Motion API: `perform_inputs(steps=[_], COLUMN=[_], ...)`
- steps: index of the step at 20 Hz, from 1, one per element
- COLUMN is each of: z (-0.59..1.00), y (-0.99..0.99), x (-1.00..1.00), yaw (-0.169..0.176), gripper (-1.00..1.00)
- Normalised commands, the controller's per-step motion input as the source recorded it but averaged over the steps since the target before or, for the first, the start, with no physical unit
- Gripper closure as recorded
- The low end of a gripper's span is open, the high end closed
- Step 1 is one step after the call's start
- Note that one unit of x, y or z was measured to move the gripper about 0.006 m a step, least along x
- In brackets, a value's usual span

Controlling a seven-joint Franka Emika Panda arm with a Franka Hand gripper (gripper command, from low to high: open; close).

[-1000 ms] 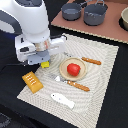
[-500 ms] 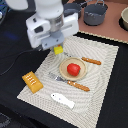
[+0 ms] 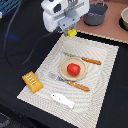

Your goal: Interact with the objects in diverse but meaningful ways.

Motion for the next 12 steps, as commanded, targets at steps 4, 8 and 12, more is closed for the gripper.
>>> perform_inputs(steps=[4,8,12], z=[-0.47,-0.51,-0.47], y=[0.1,0.12,0.15], x=[0.17,0.11,0.1], yaw=[0.064,0.059,0.052], gripper=[1.0,1.0,1.0])
